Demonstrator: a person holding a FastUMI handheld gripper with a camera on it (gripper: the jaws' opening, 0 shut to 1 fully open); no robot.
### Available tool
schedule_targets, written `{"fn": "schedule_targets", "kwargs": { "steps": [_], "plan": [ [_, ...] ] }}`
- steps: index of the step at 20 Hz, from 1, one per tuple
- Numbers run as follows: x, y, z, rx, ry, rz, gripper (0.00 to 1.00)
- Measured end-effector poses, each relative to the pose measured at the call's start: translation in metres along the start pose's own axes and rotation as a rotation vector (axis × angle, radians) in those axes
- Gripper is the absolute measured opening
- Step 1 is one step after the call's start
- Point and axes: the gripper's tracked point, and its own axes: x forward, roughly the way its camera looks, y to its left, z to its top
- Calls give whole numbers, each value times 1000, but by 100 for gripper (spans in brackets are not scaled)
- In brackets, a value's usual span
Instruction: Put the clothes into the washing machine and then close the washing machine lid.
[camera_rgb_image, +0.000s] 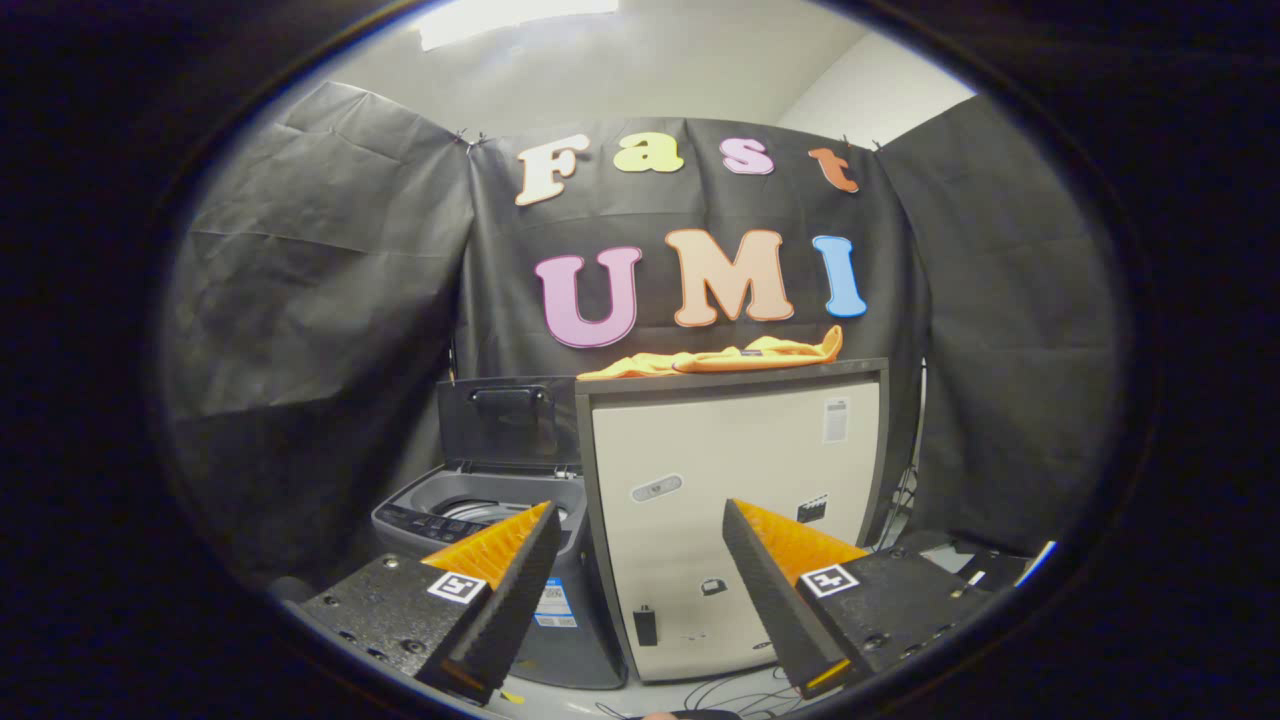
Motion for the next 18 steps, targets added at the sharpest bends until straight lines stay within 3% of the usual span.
{"fn": "schedule_targets", "kwargs": {
  "steps": [14,18],
  "plan": [
    [51,-18,42,126,32,-44,95],
    [83,-17,70,123,69,-16,95]
  ]
}}
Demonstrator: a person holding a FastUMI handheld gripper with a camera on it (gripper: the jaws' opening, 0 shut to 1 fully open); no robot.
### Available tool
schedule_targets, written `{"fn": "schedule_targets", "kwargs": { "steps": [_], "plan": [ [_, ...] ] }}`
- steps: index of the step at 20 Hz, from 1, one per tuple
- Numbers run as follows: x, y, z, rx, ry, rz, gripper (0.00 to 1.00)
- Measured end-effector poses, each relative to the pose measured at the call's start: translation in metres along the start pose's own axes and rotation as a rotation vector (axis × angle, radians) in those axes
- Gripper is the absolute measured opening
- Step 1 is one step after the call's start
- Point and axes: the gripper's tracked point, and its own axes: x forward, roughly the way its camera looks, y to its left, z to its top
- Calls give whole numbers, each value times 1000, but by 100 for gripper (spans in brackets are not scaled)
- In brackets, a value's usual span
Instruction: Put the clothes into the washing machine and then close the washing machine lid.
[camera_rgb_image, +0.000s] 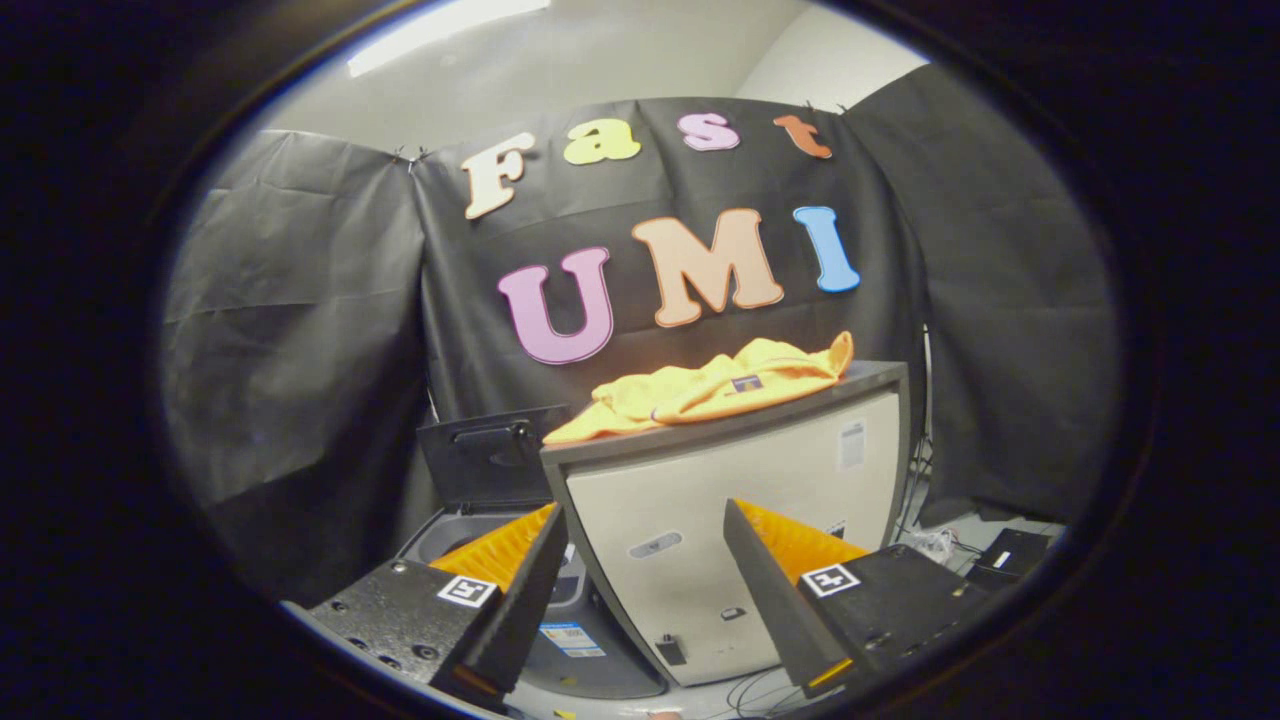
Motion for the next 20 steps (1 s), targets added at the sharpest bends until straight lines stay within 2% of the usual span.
{"fn": "schedule_targets", "kwargs": {
  "steps": [6,10,13,17,19,20],
  "plan": [
    [60,3,47,-88,16,10,96],
    [111,-10,73,-81,45,-12,96],
    [152,-45,83,-110,90,-92,96],
    [209,-85,83,-71,167,-186,96],
    [234,-89,72,-34,238,-196,96],
    [241,-92,66,-58,277,-211,96]
  ]
}}
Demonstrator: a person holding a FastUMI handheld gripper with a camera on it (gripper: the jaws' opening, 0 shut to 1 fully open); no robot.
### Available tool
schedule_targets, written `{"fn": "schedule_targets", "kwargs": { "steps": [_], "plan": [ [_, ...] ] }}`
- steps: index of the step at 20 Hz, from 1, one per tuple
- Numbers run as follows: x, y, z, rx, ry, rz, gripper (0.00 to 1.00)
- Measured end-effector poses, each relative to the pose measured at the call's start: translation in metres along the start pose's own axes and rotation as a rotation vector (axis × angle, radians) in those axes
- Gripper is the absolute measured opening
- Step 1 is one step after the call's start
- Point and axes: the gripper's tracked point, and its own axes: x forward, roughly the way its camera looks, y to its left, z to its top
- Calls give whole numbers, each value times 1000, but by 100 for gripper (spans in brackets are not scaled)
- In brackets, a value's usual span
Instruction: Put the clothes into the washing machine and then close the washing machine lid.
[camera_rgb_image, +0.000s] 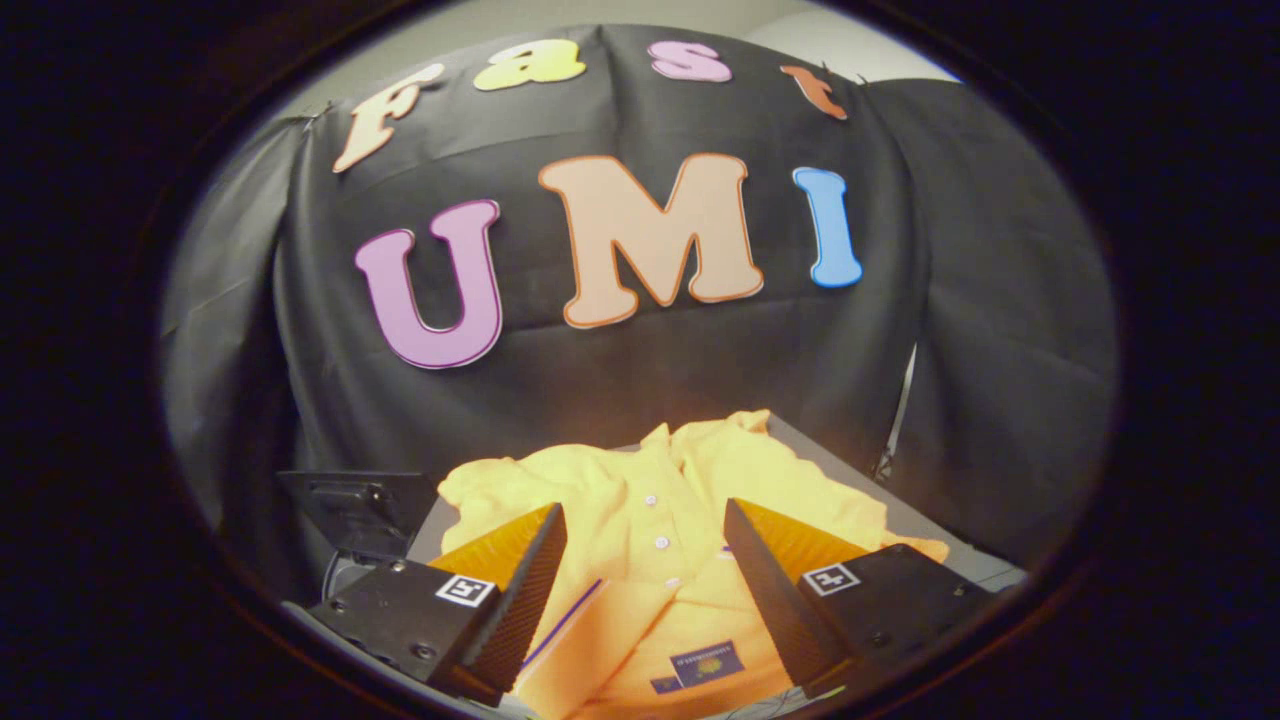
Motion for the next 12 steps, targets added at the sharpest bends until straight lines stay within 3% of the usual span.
{"fn": "schedule_targets", "kwargs": {
  "steps": [2,4,6,8,9,10,12],
  "plan": [
    [20,-2,0,-82,28,-37,97],
    [28,1,-20,-136,138,-27,96],
    [30,-9,-24,-105,176,-80,98],
    [23,-4,-42,-80,271,-51,97],
    [24,-4,-30,-96,203,-31,98],
    [30,-2,-39,-111,220,-8,100],
    [26,4,-32,-122,146,29,90]
  ]
}}
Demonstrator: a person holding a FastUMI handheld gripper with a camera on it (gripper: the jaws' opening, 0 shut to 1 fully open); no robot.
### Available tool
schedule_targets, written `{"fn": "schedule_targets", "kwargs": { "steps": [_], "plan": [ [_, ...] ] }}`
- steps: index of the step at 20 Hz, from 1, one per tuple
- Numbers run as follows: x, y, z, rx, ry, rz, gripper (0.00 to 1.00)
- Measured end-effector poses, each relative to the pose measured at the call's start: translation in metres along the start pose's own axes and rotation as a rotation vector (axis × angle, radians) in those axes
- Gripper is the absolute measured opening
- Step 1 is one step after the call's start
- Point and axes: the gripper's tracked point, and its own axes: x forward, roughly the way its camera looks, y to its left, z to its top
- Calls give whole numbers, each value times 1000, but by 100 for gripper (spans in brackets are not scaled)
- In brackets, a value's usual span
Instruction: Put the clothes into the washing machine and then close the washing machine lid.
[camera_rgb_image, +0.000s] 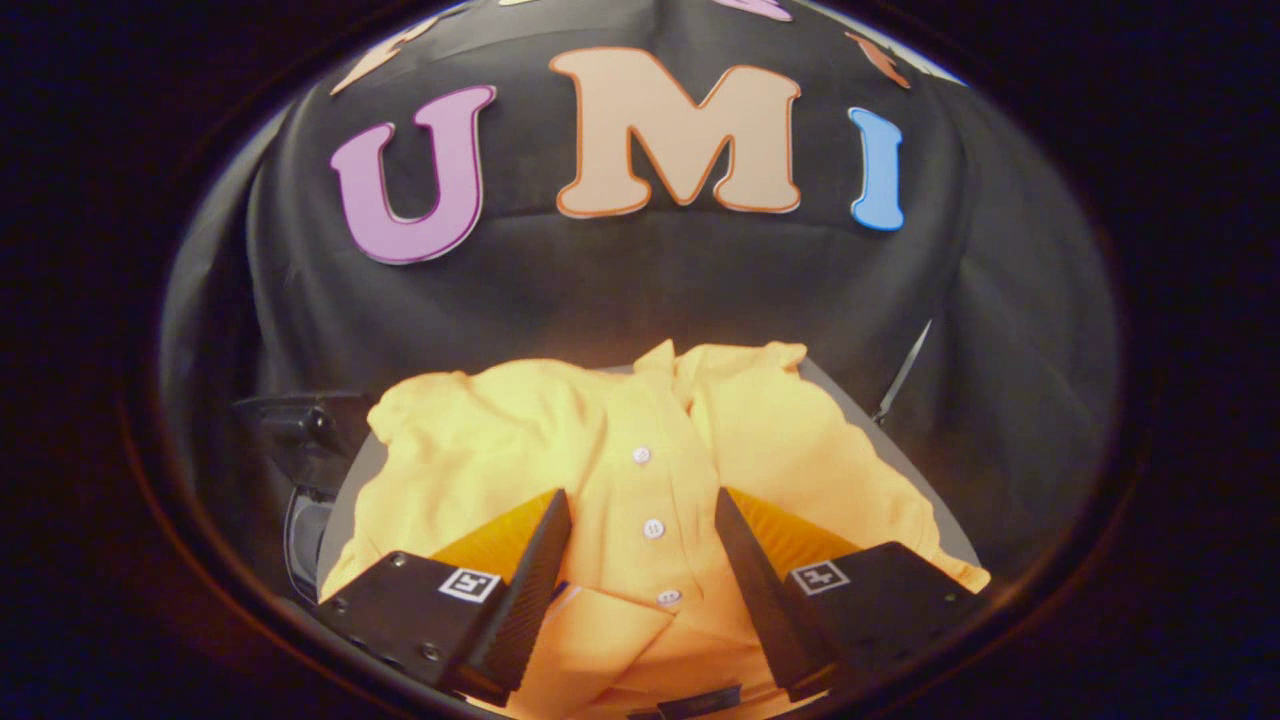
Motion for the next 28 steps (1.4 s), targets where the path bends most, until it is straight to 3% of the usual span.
{"fn": "schedule_targets", "kwargs": {
  "steps": [5,7,10,18,28],
  "plan": [
    [-9,-5,0,81,-31,-29,13],
    [-16,1,-4,89,-8,-5,7],
    [-17,4,-7,90,14,32,0],
    [-47,14,44,158,-101,77,0],
    [-98,101,106,132,-198,168,0]
  ]
}}
